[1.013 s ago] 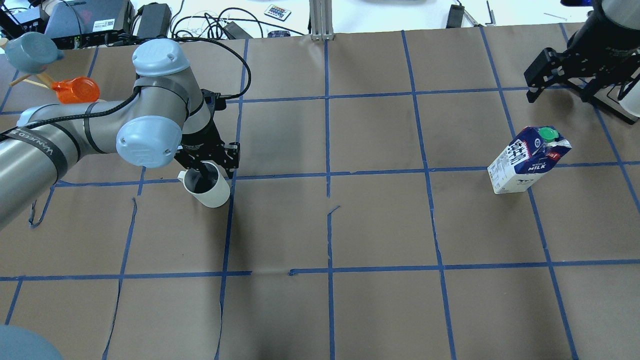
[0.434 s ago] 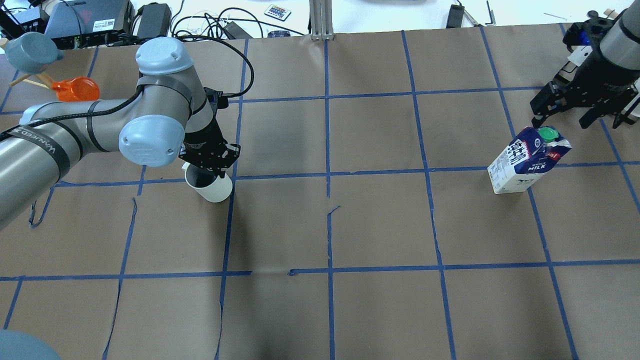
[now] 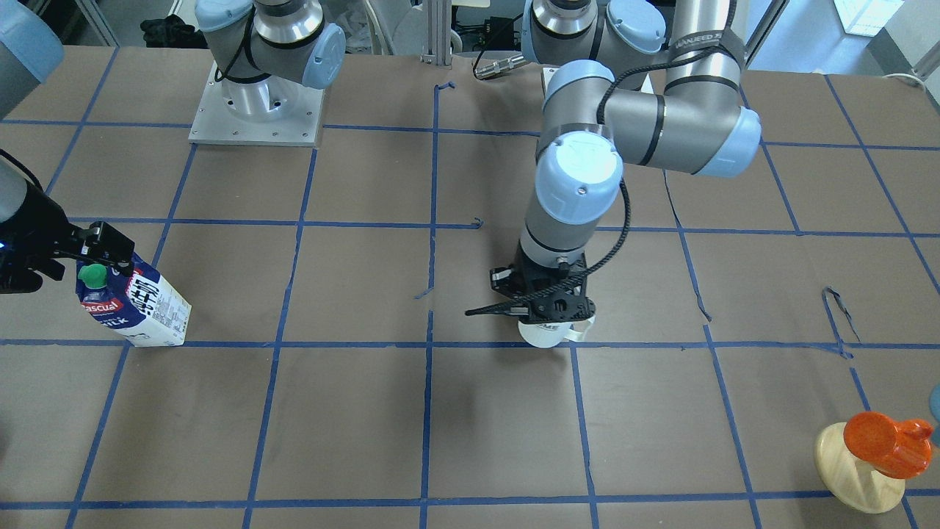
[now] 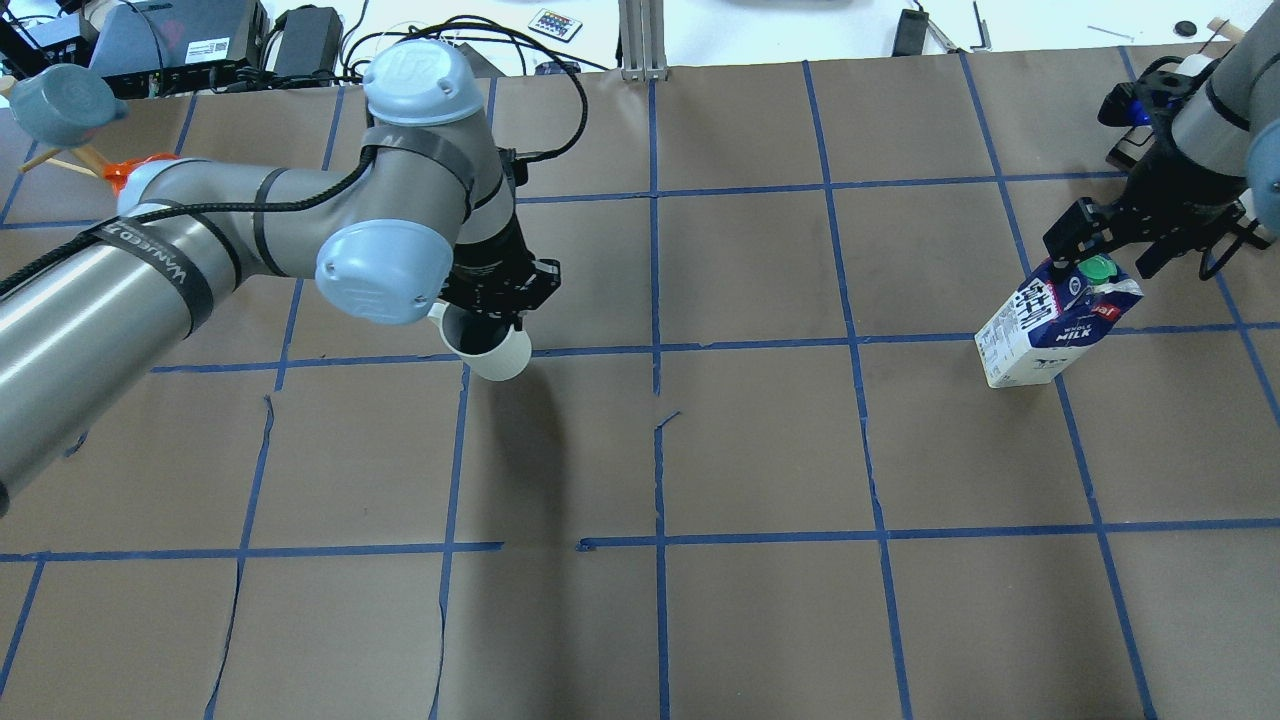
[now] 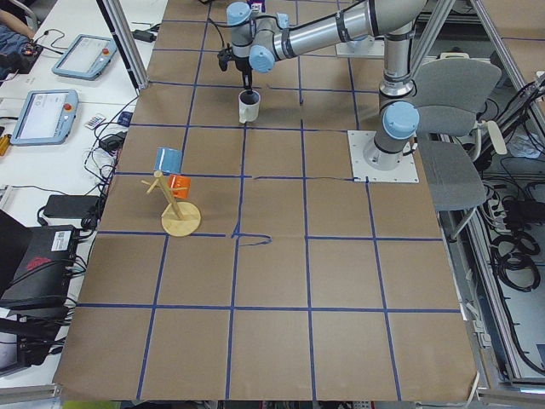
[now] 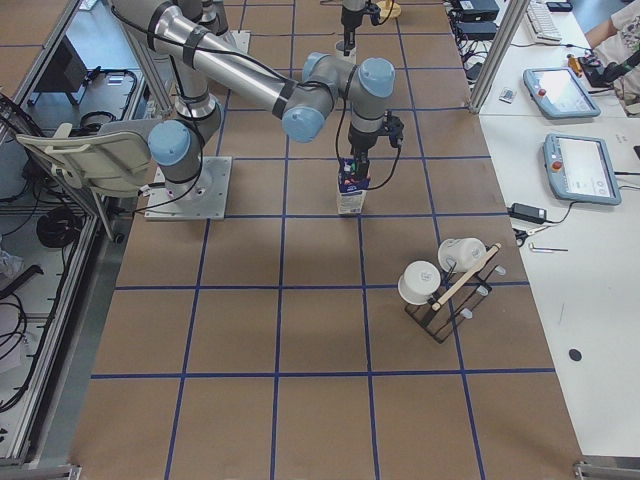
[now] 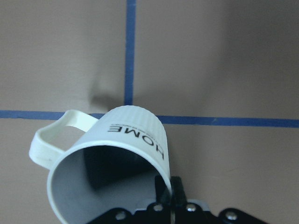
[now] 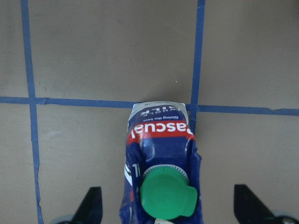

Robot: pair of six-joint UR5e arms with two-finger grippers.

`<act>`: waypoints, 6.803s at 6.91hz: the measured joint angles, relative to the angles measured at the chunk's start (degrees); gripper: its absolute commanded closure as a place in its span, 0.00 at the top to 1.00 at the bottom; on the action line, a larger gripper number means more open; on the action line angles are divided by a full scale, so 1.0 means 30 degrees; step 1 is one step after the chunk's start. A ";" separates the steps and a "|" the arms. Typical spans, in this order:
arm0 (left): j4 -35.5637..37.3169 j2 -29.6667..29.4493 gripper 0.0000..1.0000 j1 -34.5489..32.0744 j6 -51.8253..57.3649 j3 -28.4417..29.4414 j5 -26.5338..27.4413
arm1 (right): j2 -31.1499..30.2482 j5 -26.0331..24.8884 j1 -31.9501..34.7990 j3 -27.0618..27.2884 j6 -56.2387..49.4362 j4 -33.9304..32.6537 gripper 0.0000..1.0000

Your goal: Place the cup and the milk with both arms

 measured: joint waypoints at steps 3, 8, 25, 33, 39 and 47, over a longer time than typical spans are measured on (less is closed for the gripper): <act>0.0688 -0.1025 0.00 -0.3161 -0.4118 0.0490 -0.0643 | 0.0042 0.0023 0.0021 0.0464 -0.0811 -0.0898 0.85; 0.2496 -0.3147 1.00 -0.4434 -0.6578 0.2010 -0.1325 | 0.0125 0.0005 0.0043 0.0820 -0.1700 -0.1433 0.37; -0.8332 0.6061 1.00 0.3340 0.4884 0.2945 -0.0752 | 0.1528 0.2283 1.1028 -0.1926 1.1683 -0.3013 0.31; -0.7137 0.6034 1.00 0.3359 0.4845 0.2884 -0.0746 | 0.2120 0.2271 1.1384 -0.1871 1.3610 -0.2689 0.91; -0.7136 0.6044 1.00 0.3407 0.4898 0.2884 -0.0751 | 0.1408 -0.0916 1.0526 -0.5546 1.0661 0.0836 1.00; -0.7137 0.6044 1.00 0.3388 0.4928 0.2884 -0.0719 | -0.1050 -0.0941 0.7739 -0.6675 0.6096 0.3585 0.99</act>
